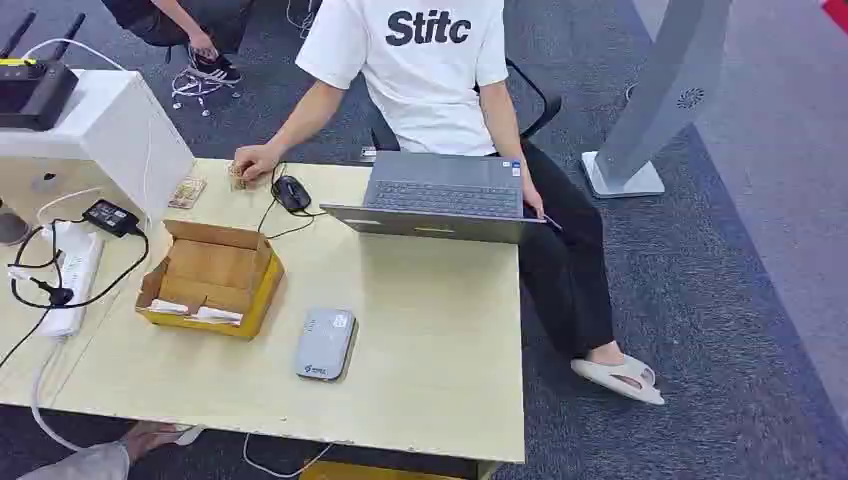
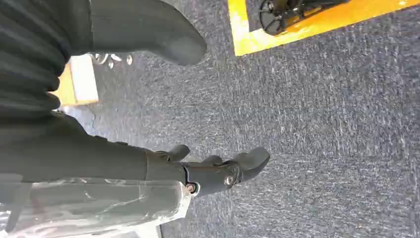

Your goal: Pass the card to the sensor for recognition and then transmit it.

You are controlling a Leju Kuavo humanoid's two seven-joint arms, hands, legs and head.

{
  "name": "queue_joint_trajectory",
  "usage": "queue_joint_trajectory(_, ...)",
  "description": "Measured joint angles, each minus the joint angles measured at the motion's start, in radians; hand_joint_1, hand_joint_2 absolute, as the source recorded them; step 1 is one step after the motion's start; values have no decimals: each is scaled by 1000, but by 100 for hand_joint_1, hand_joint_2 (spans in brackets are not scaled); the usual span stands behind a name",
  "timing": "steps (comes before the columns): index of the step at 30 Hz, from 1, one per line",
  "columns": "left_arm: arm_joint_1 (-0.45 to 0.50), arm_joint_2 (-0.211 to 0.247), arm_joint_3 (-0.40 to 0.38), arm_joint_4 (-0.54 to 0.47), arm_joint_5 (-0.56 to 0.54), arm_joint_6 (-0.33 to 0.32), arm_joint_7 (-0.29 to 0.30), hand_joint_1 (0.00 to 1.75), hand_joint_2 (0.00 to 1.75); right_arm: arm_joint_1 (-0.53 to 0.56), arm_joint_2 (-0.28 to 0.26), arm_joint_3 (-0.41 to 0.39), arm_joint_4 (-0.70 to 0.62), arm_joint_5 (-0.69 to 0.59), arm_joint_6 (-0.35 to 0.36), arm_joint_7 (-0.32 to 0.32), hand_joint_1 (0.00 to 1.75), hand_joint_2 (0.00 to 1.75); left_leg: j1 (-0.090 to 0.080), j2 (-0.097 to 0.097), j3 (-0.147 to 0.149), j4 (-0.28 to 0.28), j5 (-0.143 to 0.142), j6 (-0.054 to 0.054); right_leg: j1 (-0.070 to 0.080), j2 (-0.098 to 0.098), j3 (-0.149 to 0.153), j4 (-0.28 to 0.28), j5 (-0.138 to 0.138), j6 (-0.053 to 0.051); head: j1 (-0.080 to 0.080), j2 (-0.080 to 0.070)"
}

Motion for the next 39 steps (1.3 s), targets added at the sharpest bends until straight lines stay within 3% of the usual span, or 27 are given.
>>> queue_joint_trajectory(13, -44, -80, 162, -390, 42, -77, -209, 0, 175, -1, 25, 18, 8, 49, 5, 30, 0, 175, 0, 0, 0, 0, 0, 0, 0, 0, 0, 0, 0, 0, 0, 0)
queue_joint_trajectory(17, -48, -95, 162, -513, 104, -127, -267, 0, 175, -2, 31, 21, 8, 65, 19, 37, 0, 175, 0, 0, 0, 0, 0, 0, 0, 0, 0, 0, 0, 0, 0, 0)
queue_joint_trajectory(23, -50, -109, 148, -667, 194, -190, -292, 0, 175, -4, 38, 24, 8, 85, 25, 50, 0, 175, 0, 0, 0, 0, 0, 0, 0, 0, 0, 0, 0, 0, 0, 0)
queue_joint_trajectory(28, -44, -121, 121, -729, 211, -171, -330, 0, 175, -4, 40, 25, 8, 94, 40, 54, 0, 175, 0, 0, 1, 0, 0, 0, 0, 0, -1, 0, 0, 0, 0, 0)
queue_joint_trajectory(30, -39, -122, 81, -750, 211, -139, -332, 0, 175, -6, 40, 26, 8, 106, 50, 63, 0, 175, 0, 0, 1, 0, 0, 0, 0, 0, -1, 0, 0, 0, 0, 0)
queue_joint_trajectory(34, -18, -109, -93, -768, 192, 6, -294, 0, 175, -14, 43, 34, 8, 126, 73, 66, 0, 175, 0, 0, 2, 0, 0, 0, 0, 0, -1, 0, 0, 0, 0, 0)
queue_joint_trajectory(39, -19, -17, -407, -746, 223, 233, -207, 0, 175, -25, 43, 49, 8, 167, 96, 87, 0, 175, 0, -1, 3, 1, 2, 1, 0, -1, 0, 0, 1, 1, 0, 0)
